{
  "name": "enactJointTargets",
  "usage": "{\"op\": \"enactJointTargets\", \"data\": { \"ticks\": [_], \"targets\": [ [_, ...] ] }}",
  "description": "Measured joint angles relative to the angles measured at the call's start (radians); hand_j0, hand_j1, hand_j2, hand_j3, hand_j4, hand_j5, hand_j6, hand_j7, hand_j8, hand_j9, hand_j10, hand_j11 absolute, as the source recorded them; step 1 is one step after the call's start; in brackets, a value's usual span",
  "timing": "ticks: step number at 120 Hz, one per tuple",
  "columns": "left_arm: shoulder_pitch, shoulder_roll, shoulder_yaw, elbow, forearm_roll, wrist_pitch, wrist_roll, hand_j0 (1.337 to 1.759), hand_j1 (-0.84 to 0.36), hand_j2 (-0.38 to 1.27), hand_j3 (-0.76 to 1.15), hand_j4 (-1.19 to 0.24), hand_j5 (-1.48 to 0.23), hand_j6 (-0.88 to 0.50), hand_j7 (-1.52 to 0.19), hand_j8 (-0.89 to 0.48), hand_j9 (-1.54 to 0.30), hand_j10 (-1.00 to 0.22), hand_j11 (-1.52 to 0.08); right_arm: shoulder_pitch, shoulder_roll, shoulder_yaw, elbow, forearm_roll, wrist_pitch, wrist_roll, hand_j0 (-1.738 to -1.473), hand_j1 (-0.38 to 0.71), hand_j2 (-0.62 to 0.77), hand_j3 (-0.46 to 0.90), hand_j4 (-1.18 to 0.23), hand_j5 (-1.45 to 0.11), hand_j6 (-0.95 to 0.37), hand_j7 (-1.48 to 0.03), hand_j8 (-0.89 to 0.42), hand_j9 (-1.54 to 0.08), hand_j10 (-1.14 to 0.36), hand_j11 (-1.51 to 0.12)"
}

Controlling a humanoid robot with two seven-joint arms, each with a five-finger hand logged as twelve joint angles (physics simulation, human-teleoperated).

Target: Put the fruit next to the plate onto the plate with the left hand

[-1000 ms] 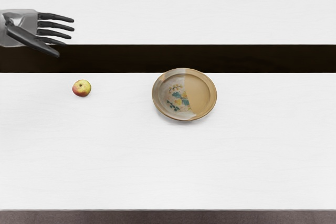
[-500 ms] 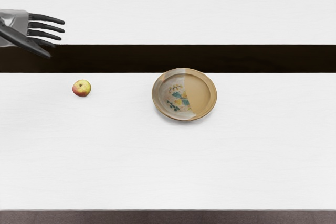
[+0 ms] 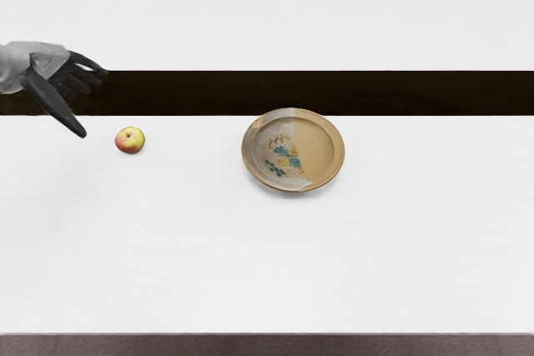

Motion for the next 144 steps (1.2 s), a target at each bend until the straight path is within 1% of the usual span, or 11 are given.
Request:
{"op": "enactJointTargets", "data": {
  "ticks": [4, 11, 24, 30, 34, 39, 44, 61, 75, 108, 144],
  "targets": [
    [-0.025, -0.030, 0.034, -0.005, 0.023, 0.056, 0.003, 1.658, 0.06, 0.05, 0.00, -0.25, -0.32, -0.25, -0.32, -0.25, -0.32, -0.25, -0.32, 0.000, 0.000, 0.000, 0.000, 0.000, 0.000, 0.000, -1.658, -0.31, -0.01, 0.00, -0.03, -0.04, -0.03, -0.04, -0.03, -0.04, -0.03, -0.04],
    [-0.027, -0.111, 0.087, -0.009, 0.085, 0.155, 0.006, 1.658, 0.06, 0.05, 0.00, -0.25, -0.32, -0.25, -0.32, -0.25, -0.32, -0.25, -0.32, 0.000, 0.000, 0.000, 0.000, 0.000, 0.000, 0.000, -1.658, -0.31, -0.01, 0.00, -0.03, -0.04, -0.03, -0.04, -0.03, -0.04, -0.03, -0.04],
    [-0.030, -0.164, 0.149, -0.010, 0.170, 0.286, 0.009, 1.658, 0.06, 0.05, 0.00, -0.25, -0.32, -0.25, -0.32, -0.25, -0.32, -0.25, -0.32, 0.000, 0.000, 0.000, 0.000, 0.000, 0.000, 0.000, -1.658, -0.31, -0.01, 0.00, -0.03, -0.04, -0.03, -0.04, -0.03, -0.04, -0.03, -0.04],
    [-0.032, -0.217, 0.189, -0.004, 0.188, 0.351, 0.010, 1.658, 0.06, 0.05, 0.00, -0.25, -0.32, -0.25, -0.32, -0.25, -0.32, -0.25, -0.32, 0.000, 0.000, 0.000, 0.000, 0.000, 0.000, 0.000, -1.658, -0.31, -0.01, 0.00, -0.03, -0.04, -0.03, -0.04, -0.03, -0.04, -0.03, -0.04],
    [-0.058, -0.250, 0.227, 0.005, 0.196, 0.393, 0.010, 1.658, 0.06, 0.05, 0.00, -0.25, -0.32, -0.25, -0.32, -0.25, -0.32, -0.25, -0.32, 0.000, 0.000, 0.000, 0.000, 0.000, 0.000, 0.000, -1.658, -0.31, -0.01, 0.00, -0.03, -0.04, -0.03, -0.04, -0.03, -0.04, -0.03, -0.04],
    [-0.120, -0.294, 0.297, 0.014, 0.200, 0.450, 0.010, 1.658, 0.06, 0.05, 0.00, -0.25, -0.32, -0.25, -0.32, -0.25, -0.32, -0.25, -0.32, 0.000, 0.000, 0.000, 0.000, 0.000, 0.000, 0.000, -1.658, -0.31, -0.01, 0.00, -0.03, -0.04, -0.03, -0.04, -0.03, -0.04, -0.03, -0.04],
    [-0.148, -0.331, 0.367, 0.020, 0.201, 0.501, 0.010, 1.658, 0.06, 0.05, 0.00, -0.25, -0.32, -0.25, -0.32, -0.25, -0.32, -0.25, -0.32, 0.000, 0.000, 0.000, 0.000, 0.000, 0.000, 0.000, -1.658, -0.31, -0.01, 0.00, -0.03, -0.04, -0.03, -0.04, -0.03, -0.04, -0.03, -0.04],
    [-0.200, -0.399, 0.534, 0.028, 0.155, 0.580, 0.011, 1.658, 0.06, 0.05, 0.00, -0.25, -0.32, -0.25, -0.32, -0.25, -0.32, -0.25, -0.32, 0.000, 0.000, 0.000, 0.000, 0.000, 0.000, 0.000, -1.658, -0.31, -0.01, 0.00, -0.03, -0.04, -0.03, -0.04, -0.03, -0.04, -0.03, -0.04],
    [-0.200, -0.428, 0.615, 0.033, 0.118, 0.601, 0.011, 1.658, 0.06, 0.05, 0.00, -0.25, -0.32, -0.25, -0.32, -0.25, -0.32, -0.25, -0.32, 0.000, 0.000, 0.000, 0.000, 0.000, 0.000, 0.000, -1.658, -0.31, -0.01, 0.00, -0.03, -0.04, -0.03, -0.04, -0.03, -0.04, -0.03, -0.04],
    [-0.193, -0.478, 0.667, 0.098, 0.029, 0.610, 0.011, 1.658, 0.06, 0.05, 0.00, -0.25, -0.32, -0.25, -0.32, -0.25, -0.32, -0.25, -0.32, 0.000, 0.000, 0.000, 0.000, 0.000, 0.000, 0.000, -1.658, -0.31, -0.01, 0.00, -0.03, -0.04, -0.03, -0.04, -0.03, -0.04, -0.03, -0.04],
    [-0.155, -0.565, 0.676, 0.167, 0.021, 0.674, 0.011, 1.658, 0.06, 0.05, 0.00, -0.25, -0.32, -0.25, -0.32, -0.25, -0.32, -0.25, -0.32, 0.000, 0.000, 0.000, 0.000, 0.000, 0.000, 0.000, -1.658, -0.31, -0.01, 0.00, -0.03, -0.04, -0.03, -0.04, -0.03, -0.04, -0.03, -0.04]
  ]
}}
